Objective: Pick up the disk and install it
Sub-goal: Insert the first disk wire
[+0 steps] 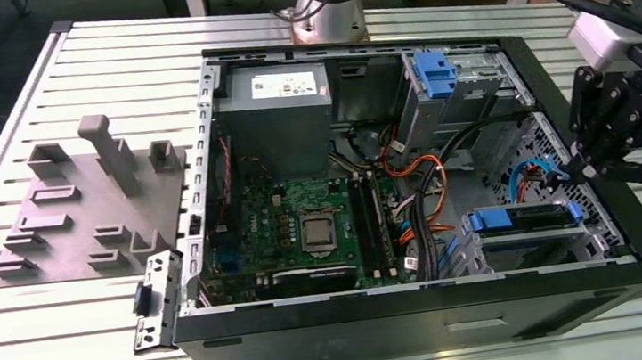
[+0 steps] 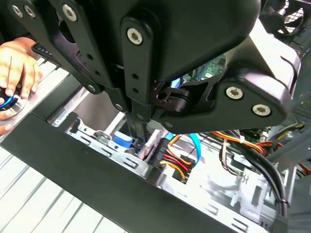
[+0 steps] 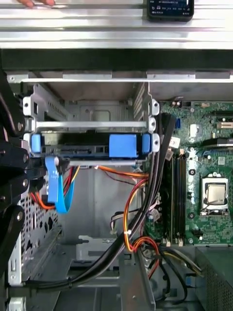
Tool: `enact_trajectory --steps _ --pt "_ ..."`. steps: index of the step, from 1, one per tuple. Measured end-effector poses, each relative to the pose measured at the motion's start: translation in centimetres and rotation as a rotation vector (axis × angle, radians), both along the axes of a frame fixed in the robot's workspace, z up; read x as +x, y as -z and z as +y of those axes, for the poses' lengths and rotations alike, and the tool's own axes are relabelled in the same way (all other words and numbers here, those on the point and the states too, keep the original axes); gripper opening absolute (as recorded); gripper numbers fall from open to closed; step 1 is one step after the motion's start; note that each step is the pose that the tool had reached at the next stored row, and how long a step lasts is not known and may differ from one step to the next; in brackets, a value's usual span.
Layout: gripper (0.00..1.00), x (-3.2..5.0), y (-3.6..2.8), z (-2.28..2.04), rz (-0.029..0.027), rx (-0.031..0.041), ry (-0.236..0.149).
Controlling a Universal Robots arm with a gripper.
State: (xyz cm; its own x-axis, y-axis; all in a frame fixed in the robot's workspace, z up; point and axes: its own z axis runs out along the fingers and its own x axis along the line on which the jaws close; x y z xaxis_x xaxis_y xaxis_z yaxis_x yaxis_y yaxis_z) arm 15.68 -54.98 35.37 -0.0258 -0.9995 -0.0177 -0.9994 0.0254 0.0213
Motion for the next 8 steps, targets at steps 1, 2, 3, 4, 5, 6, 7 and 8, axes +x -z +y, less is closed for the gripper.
enact_trajectory --steps 1,2,3,4,5,6,7,8 --pt "0.11 0.02 -0.04 0.19 0.0000 -0.0001 0.000" --pt "0.11 0.03 -0.07 0.37 0.0000 -0.0001 0.000" --pt "0.11 0.04 -0.10 0.56 0.0000 -0.0001 0.000" --pt "0.11 0.05 -0.14 0.74 -0.0001 -0.0003 0.000" --pt "0.11 0.07 -0.18 0.92 -0.0001 -0.0003 0.000" --pt "0.11 0.08 -0.20 1.07 0.0000 -0.0001 0.000" --pt "0.11 0.10 -0.21 1.20 0.0000 -0.0003 0.000" --pt "0.11 0.11 -0.21 1.30 0.0000 -0.0004 0.000"
